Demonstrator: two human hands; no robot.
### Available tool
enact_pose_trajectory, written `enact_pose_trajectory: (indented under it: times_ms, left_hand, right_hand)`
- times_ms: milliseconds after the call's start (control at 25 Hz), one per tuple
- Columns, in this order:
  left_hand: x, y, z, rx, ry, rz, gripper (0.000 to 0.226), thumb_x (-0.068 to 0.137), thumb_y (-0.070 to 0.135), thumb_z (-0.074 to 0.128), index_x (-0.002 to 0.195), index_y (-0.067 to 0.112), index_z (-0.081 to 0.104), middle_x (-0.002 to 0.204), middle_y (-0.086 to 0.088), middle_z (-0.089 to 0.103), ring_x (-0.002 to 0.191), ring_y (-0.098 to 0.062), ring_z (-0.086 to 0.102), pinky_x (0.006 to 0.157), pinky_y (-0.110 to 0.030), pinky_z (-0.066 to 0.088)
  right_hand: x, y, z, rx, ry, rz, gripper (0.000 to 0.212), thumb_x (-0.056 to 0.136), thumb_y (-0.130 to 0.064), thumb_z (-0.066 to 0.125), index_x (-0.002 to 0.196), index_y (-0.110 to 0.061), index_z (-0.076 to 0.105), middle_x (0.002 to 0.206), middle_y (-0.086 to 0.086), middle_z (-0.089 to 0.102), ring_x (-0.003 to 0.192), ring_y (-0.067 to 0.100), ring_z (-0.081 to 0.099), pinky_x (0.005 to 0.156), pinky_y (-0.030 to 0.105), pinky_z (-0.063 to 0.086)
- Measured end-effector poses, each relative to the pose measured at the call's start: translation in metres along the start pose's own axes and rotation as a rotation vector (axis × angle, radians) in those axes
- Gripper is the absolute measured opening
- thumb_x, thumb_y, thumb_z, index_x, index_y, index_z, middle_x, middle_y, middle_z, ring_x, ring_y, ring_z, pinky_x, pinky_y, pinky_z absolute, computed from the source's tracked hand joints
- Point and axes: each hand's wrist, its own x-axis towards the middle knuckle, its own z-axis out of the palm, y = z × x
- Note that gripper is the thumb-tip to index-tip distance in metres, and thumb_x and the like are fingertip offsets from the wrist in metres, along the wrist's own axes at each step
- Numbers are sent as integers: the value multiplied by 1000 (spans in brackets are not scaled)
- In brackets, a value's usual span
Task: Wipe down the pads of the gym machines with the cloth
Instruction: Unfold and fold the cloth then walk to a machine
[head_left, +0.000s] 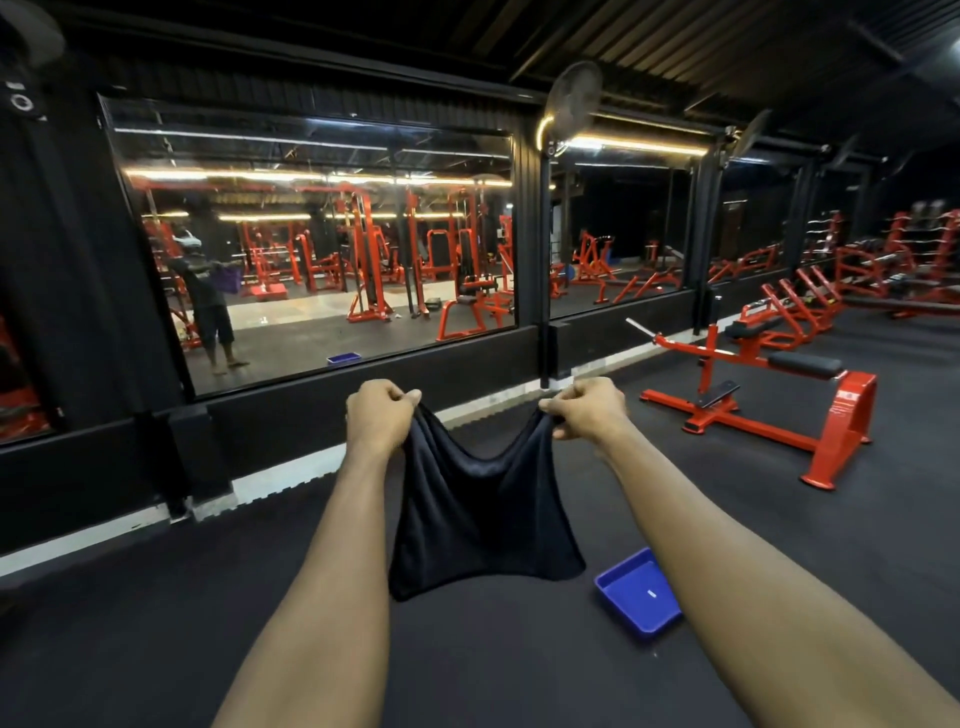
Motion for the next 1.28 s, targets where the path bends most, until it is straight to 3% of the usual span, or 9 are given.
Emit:
enact_pose_trajectory:
  times_ms: [280,400,560,760,880,1000,1120,1200,1280]
  left_hand:
    - [-29,17,13,66,-308,148,25,98,18,64,82,0,70,68,-16,68,46,-19,65,39,-24,49]
    - [-31,20,16,55,-381,192,22,100,16,60,83,4,70,67,-14,69,49,-18,67,43,-24,51]
    - [-30,25,16,91,-416,244,22,102,15,56,88,6,71,74,-15,72,56,-16,70,46,-20,51]
    - [-23,21,11,134,-495,219,28,104,17,49,91,9,72,85,-20,74,70,-24,74,60,-30,58]
    - [-25,29,7,40,-540,158,40,108,27,42,98,0,71,91,-25,73,69,-27,71,60,-32,57]
    - [-29,43,2,55,-611,154,52,108,42,38,102,-1,69,90,-22,74,74,-31,74,62,-32,56]
    - [-30,49,-4,148,-690,188,59,98,58,51,99,3,71,85,-13,76,75,-25,75,69,-34,59]
    - [-29,48,-7,215,-720,230,47,89,52,69,97,5,71,84,-11,77,76,-22,76,75,-35,61]
    - [-28,45,-9,234,-738,272,26,87,32,78,95,8,70,84,-10,77,76,-19,75,79,-37,60]
  right_hand:
    - [-15,-12,32,78,-202,-82,8,88,-1,74,86,-4,66,77,16,70,51,20,64,53,29,60]
    - [-20,-14,40,118,-355,-136,10,92,4,67,101,5,64,80,17,68,58,24,65,54,27,59]
    - [-24,-20,43,68,-491,-165,17,95,8,58,110,1,58,79,17,70,62,20,70,63,29,61]
    - [-25,-25,34,157,-602,-48,29,96,12,45,123,5,53,106,28,66,85,32,74,71,30,64]
    - [-24,-17,36,109,-582,-149,19,96,8,58,114,4,57,95,26,69,87,31,75,71,27,63]
    - [-22,-9,41,154,-524,-209,14,91,3,69,102,4,61,80,19,69,75,24,75,68,27,63]
    - [-21,-3,43,73,-434,-278,21,84,-11,81,97,-2,67,78,11,73,71,19,74,64,27,61]
    - [-20,2,42,-28,-376,-373,23,78,-20,86,91,-8,72,81,8,73,71,17,68,64,27,58]
    - [-17,6,40,-41,-423,-417,19,78,-23,87,85,-11,73,85,5,73,79,16,68,75,31,59]
